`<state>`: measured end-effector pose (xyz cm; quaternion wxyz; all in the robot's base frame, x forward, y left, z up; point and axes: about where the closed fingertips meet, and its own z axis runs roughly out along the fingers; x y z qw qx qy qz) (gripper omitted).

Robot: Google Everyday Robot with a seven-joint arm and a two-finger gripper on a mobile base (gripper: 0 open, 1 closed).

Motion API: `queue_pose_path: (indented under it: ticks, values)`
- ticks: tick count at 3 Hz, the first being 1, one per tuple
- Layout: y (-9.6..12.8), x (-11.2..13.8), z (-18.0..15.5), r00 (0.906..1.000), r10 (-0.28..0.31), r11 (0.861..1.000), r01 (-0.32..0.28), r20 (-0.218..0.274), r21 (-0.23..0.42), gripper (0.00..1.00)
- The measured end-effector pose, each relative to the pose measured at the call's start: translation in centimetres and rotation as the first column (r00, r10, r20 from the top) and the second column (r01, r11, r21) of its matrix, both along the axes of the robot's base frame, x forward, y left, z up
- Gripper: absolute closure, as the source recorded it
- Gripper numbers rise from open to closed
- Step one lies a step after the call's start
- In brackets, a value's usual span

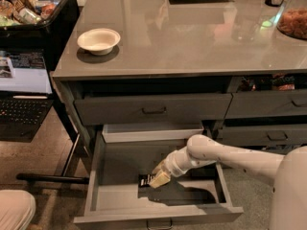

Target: Place rxbar chocolate into middle drawer

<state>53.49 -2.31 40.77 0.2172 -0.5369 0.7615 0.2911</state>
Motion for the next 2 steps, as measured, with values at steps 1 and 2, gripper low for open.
queue_pose_path:
  ticks: [1, 2]
  values:
    - [-0.07, 0.26, -2.0, 0.9991, -0.033, 0.999, 0.033, 0.025, -0.007, 1.0]
    - [-0.01, 0.49, -2.38, 0.9973, -0.051, 0.999, 0.051, 0.053, -0.005, 0.84]
